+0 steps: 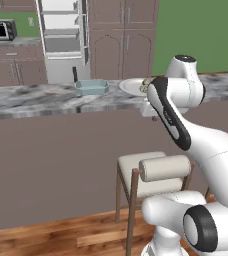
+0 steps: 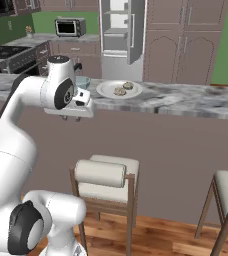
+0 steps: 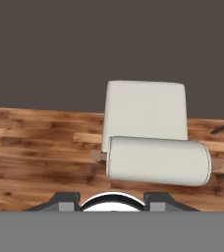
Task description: Place two dumplings into each of the tupperware containers and then place the containers in the fridge.
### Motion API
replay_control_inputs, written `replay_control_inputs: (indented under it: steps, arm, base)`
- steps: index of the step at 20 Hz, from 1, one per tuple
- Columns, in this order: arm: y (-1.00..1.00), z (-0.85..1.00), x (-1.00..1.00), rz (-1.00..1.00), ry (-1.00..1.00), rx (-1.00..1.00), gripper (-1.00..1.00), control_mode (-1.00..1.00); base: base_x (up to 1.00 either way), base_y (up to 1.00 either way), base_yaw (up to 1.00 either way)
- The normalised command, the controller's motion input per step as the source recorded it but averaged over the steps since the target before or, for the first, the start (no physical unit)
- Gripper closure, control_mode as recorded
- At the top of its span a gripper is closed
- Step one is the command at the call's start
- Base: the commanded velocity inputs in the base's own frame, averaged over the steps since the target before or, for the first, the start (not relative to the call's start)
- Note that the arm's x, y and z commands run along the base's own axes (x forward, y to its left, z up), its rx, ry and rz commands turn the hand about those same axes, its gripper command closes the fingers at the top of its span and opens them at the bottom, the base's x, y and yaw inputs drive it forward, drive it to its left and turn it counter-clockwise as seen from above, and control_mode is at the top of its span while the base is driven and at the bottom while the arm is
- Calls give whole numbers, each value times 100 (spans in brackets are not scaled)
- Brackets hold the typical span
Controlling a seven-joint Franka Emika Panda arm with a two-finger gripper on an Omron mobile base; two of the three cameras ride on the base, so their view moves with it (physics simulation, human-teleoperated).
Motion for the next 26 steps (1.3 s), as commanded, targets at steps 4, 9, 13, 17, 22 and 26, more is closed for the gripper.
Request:
replay_control_inputs:
  steps: [4, 9, 13, 17, 22, 26]
  arm:
    - [0, 0, 0, 0, 0, 0, -100, 100]
    - [0, 0, 0, 0, 0, 0, -100, 100]
    - [0, 0, 0, 0, 0, 0, -100, 100]
    - [0, 0, 0, 0, 0, 0, -100, 100]
    - [0, 0, 0, 0, 0, 0, -100, 100]
    - [0, 0, 0, 0, 0, 0, -100, -100]
  base:
    - [0, 0, 0]
    - [28, -3, 0]
    - [58, -18, 0]
    - [51, -25, 0]
    - [37, -15, 0]
    - [0, 0, 0]
